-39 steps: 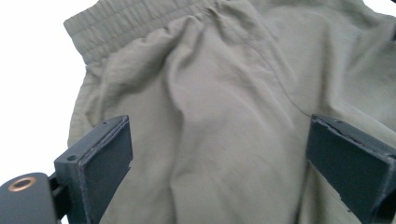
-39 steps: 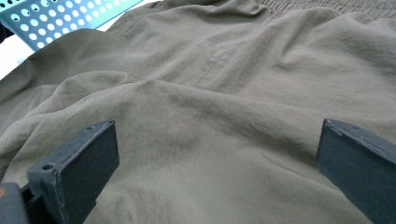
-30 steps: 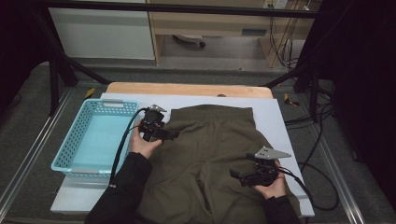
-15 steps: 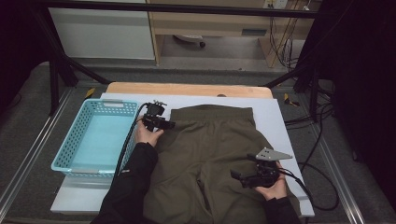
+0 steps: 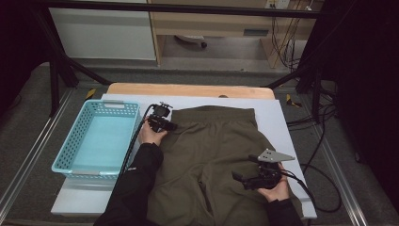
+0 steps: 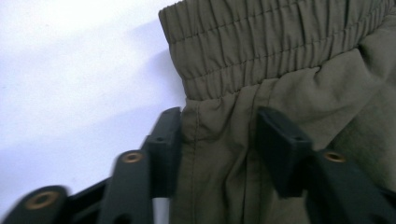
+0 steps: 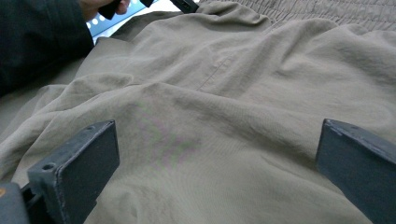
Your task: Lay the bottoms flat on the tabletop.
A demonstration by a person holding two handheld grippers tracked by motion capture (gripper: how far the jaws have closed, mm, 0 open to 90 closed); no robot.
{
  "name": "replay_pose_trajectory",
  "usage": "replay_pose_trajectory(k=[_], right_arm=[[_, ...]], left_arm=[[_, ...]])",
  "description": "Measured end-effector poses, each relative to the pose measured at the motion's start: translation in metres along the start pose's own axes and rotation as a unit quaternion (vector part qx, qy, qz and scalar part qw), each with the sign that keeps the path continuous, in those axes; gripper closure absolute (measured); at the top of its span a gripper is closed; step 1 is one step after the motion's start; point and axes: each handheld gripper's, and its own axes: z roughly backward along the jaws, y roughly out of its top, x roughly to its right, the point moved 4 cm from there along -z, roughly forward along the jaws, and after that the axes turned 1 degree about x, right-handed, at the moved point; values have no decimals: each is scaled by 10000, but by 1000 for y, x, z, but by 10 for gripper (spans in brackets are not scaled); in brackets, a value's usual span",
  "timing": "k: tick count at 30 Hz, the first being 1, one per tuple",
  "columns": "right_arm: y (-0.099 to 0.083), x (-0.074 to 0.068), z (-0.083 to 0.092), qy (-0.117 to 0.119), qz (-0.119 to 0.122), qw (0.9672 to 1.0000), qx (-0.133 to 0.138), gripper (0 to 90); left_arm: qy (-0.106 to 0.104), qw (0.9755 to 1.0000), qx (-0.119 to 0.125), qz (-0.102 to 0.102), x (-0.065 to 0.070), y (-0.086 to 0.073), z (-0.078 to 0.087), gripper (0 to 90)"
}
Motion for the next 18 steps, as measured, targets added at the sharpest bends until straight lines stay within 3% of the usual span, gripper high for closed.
replay_pose_trajectory(k=[2,7,10,12,18], right_arm=[[0,0,0,4,-5,10000,11,3],[0,0,-1,16,12,10000,2,3],[0,0,-1,15,5,10000,-8,4],[0,0,-1,9,8,10000,7,4],[0,0,-1,2,6,10000,16,5]], left_arm=[[109,9999,-2,-36,0,0,0,583],[288,9995,-46,-128,4,-1,1,856],[400,9991,-65,-96,4,-1,3,886],[630,9979,45,-107,4,0,7,891],[957,9943,313,358,-8,6,26,894]])
